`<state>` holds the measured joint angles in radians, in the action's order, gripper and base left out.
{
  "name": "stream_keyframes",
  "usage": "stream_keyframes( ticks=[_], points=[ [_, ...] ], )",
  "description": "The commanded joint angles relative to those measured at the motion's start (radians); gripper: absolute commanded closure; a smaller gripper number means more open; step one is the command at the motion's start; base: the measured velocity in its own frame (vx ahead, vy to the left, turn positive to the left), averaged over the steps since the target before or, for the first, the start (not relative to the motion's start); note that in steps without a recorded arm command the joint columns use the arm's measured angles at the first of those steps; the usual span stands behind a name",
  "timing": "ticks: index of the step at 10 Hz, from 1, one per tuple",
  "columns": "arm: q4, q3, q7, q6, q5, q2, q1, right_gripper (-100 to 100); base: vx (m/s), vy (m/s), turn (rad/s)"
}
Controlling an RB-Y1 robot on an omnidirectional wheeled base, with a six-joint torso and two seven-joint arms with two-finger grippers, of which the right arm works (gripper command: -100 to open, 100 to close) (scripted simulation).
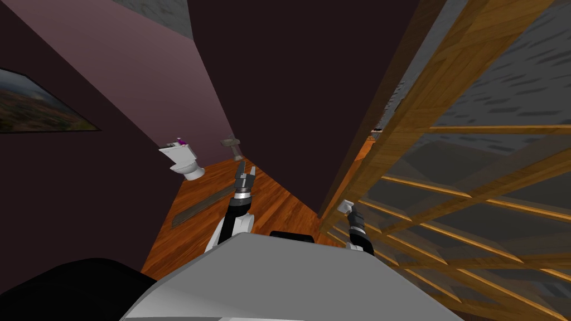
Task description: Pull the door open
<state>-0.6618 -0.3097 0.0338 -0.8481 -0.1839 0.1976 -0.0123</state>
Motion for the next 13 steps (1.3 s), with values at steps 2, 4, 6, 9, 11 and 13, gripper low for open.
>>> stream_keyframes(
  ticks=[2,4,6,9,11,13],
  points=[
    [-0.011,0.021,0.067,0.0,-0.006,-0.011,0.003,100,-0.031,-0.008,0.017],
    [-0.01,0.028,0.109,0.0,-0.014,-0.01,0.003,100,-0.024,-0.005,0.008],
    [-0.01,0.035,0.151,0.0,-0.021,-0.008,0.004,100,-0.025,0.001,0.014],
    [-0.009,0.05,0.232,-0.001,-0.036,-0.005,0.005,100,-0.025,0.0,0.013],
    [-0.004,0.046,0.271,0.005,-0.062,-0.003,-0.004,-100,-0.044,-0.016,0.033],
    [-0.006,0.054,0.328,0.002,-0.085,-0.009,-0.001,-100,-0.071,0.016,0.06]
  ],
)
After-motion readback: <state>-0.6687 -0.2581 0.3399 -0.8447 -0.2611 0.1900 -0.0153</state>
